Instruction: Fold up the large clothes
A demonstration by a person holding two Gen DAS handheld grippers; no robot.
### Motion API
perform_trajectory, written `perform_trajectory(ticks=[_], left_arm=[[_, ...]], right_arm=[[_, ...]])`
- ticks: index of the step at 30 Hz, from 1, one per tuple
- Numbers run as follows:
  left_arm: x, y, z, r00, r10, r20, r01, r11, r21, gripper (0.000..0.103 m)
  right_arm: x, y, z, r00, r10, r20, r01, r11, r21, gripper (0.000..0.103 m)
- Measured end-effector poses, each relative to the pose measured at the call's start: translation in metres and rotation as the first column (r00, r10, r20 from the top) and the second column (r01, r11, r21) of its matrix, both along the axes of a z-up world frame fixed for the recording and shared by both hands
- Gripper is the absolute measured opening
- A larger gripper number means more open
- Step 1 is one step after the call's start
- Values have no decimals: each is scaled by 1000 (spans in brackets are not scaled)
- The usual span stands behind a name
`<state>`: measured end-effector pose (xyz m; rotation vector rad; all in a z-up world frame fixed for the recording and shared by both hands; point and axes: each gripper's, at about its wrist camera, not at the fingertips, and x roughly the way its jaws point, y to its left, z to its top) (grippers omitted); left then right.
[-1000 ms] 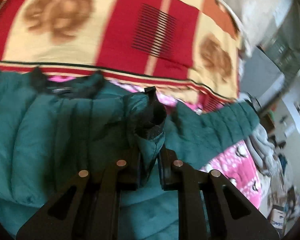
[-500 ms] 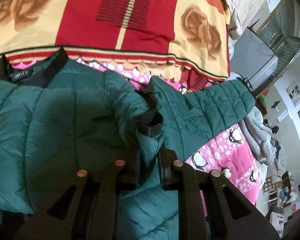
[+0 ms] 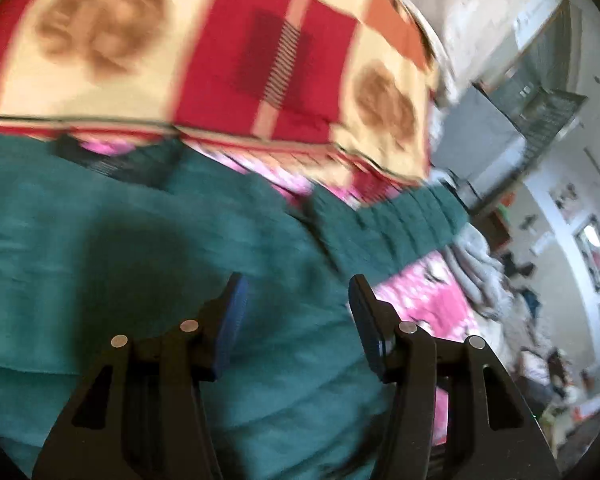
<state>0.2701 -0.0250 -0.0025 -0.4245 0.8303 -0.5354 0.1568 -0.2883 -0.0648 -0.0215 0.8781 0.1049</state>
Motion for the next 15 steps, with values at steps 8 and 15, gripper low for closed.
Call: perform_trajectory(ticks=[8, 15], left_arm=[[-11, 162, 6, 899, 431, 79, -438, 889, 134, 52], [-4, 170, -15, 856, 510, 83, -517, 844, 141, 52]], right_arm=[[35, 30, 46, 974, 94, 207, -98, 995, 10, 92], [124, 94, 48, 934, 297, 201, -326, 936, 132, 84]])
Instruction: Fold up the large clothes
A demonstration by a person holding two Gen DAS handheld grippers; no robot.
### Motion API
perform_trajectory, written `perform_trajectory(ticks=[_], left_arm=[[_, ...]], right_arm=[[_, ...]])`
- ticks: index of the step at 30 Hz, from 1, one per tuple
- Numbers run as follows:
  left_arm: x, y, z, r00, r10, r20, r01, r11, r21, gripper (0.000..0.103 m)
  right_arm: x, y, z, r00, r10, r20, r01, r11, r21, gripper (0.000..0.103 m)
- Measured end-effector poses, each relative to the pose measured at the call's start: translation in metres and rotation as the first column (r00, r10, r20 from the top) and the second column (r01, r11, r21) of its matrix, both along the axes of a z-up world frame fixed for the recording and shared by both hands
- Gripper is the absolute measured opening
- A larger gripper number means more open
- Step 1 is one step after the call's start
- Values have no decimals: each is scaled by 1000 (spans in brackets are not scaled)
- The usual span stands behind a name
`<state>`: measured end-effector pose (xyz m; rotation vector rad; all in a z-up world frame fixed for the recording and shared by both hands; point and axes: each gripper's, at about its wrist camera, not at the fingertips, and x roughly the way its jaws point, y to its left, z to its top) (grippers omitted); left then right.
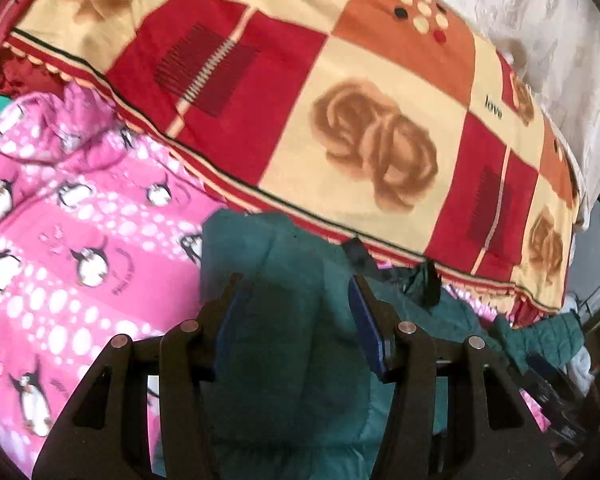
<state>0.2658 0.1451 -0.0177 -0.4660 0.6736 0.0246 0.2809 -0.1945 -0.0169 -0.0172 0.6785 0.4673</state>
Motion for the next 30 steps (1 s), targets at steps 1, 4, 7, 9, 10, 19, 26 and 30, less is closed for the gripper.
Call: perform_trajectory(ticks=[1, 4, 7, 9, 10, 19, 26, 30], left_arm=[[2, 0, -5, 1000, -10, -13, 10, 1000, -1, 52], [19, 0, -25, 996, -10, -84, 9, 1000, -7, 52], [28, -2, -43, 987, 16, -162, -13, 1000, 16, 52], [31, -5, -49, 982, 18, -186, -8, 998, 55, 52], [32, -6, -51, 981, 17, -193, -5, 998, 65, 52], [7, -5, -27, 995, 36, -90, -33, 999, 32, 52], [22, -38, -47, 975, -89, -203, 111, 989, 97, 54], [19, -45, -42, 978, -79, -193, 109, 982, 152, 55]], right_arm=[[6, 7, -7, 1000, 11, -11, -11, 1000, -6, 82], [33, 15, -36, 994, -8, -108, 5, 1000, -30, 75], [50, 1, -58, 979, -96, -181, 80, 992, -93, 74], [60, -17, -75, 959, -135, -249, 118, 990, -82, 72], [61, -28, -79, 952, -145, -268, 135, 989, -57, 71], [63, -31, -72, 932, -189, -308, 183, 982, -51, 64], [39, 24, -57, 976, -42, -212, 23, 995, -92, 68], [44, 20, -71, 964, -48, -262, 31, 997, -71, 68]])
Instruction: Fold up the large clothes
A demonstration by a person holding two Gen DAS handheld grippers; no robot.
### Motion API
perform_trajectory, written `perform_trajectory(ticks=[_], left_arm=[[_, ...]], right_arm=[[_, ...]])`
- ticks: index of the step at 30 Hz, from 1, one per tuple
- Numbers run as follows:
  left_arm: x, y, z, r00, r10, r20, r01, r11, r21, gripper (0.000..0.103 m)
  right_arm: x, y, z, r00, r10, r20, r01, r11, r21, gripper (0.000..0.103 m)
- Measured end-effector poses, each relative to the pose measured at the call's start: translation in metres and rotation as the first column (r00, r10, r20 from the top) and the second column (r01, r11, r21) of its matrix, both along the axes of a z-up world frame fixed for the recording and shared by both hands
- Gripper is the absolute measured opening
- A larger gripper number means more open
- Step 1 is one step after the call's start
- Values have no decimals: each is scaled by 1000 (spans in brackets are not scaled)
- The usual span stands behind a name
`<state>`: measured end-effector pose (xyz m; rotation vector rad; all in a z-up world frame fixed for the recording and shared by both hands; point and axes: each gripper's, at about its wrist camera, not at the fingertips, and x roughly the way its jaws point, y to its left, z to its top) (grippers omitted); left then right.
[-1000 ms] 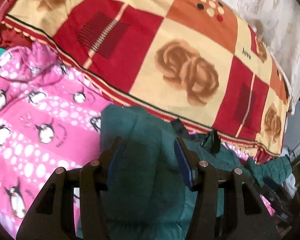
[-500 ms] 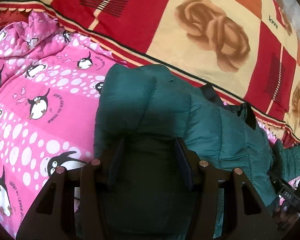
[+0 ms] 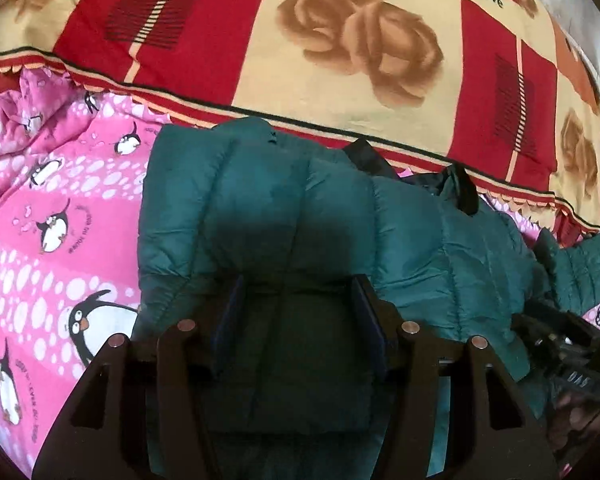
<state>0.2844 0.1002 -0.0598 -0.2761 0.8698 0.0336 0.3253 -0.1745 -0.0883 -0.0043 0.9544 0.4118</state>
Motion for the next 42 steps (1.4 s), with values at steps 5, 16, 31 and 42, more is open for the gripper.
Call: perform_trajectory(ticks=[5, 16, 31, 42], left_arm=[[-23, 3, 17, 999, -8, 51, 13, 995, -101, 55], [-105, -22, 35, 997, -63, 50, 60, 996, 66, 73], [-78, -5, 14, 997, 74, -5, -71, 971, 230, 73], [-80, 5, 18, 996, 85, -2, -82, 968, 235, 73]], right_arm=[[-24, -46, 38, 985, -127, 117, 118, 990, 78, 68], [-80, -318, 124, 790, -534, 300, 524, 843, 122, 68], [-16, -419, 91, 791, -590, 162, 565, 806, 176, 70], [-9, -395, 107, 816, -529, 231, 524, 847, 89, 23]])
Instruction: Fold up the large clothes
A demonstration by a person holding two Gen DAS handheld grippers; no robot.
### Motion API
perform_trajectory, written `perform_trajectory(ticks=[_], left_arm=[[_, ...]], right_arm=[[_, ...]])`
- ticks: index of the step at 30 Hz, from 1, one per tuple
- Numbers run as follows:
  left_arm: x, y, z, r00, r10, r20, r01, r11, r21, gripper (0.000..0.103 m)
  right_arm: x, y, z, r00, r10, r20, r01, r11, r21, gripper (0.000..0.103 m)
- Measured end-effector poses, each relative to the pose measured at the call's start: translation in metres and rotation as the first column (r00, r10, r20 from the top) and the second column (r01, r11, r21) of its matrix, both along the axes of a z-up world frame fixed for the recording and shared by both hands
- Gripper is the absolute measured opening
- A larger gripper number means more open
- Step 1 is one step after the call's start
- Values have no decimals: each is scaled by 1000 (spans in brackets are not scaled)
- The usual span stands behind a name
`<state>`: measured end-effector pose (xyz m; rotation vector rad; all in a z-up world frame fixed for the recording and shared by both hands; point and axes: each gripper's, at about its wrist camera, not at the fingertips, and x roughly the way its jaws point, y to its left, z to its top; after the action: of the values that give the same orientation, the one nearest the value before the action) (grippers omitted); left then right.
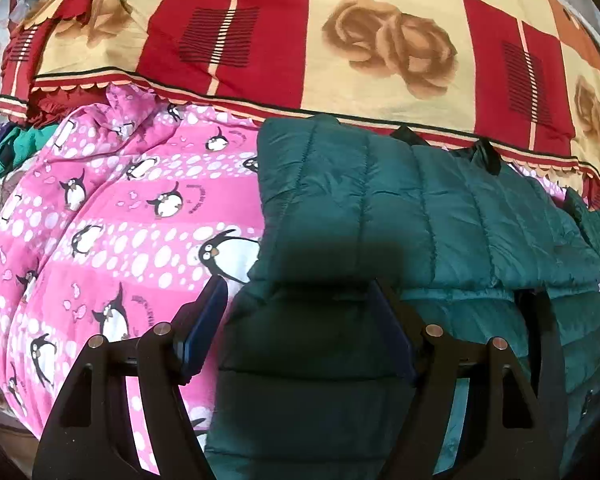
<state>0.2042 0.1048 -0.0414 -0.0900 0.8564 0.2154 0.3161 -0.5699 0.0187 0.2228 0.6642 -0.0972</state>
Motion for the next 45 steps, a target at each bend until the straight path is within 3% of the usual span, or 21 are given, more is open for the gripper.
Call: perform_trajectory(ticks=[7, 15, 24, 29, 32, 36, 37, 39, 42, 45], left_arm=[[-7, 13, 0, 1000, 25, -1, -25, 999, 43, 73], [-11, 21, -2, 999, 13, -36, -9, 994, 109, 73], [-18, 41, -4, 998, 11, -61, -4, 995, 104, 73], [-22, 55, -4, 998, 29, -64, -25, 997, 70, 73], [-21, 61, -3, 997, 41, -58, -38, 998, 59, 73], [-19, 64, -1, 998, 46, -53, -44, 998, 33, 73], [-19, 64, -1, 998, 47, -49, -46, 998, 30, 73], [-18, 61, 1, 998, 45, -43, -44, 999, 28, 73], [-16, 57, 2, 999, 42, -34, -41, 999, 15, 73], [-17, 51, 9, 999, 33, 14, -33, 999, -7, 73]], right_arm=[[-9, 72, 27, 992, 106, 64, -108, 994, 28, 19], [-12, 221, 54, 933, 333, 134, -347, 932, 105, 17], [-19, 399, 56, 804, 582, 123, -595, 790, 151, 16], [-21, 490, 12, 731, 681, 38, -678, 718, 158, 16], [-19, 521, -31, 689, 724, -39, -709, 684, 172, 16], [-26, 544, -75, 671, 719, -178, -716, 691, 93, 21], [-29, 546, -80, 668, 717, -200, -719, 691, 73, 24], [-34, 543, -80, 642, 743, -191, -742, 664, 92, 43], [-44, 534, -76, 596, 776, -208, -777, 622, 97, 51], [-61, 513, -68, 601, 771, -212, -780, 623, 56, 51]])
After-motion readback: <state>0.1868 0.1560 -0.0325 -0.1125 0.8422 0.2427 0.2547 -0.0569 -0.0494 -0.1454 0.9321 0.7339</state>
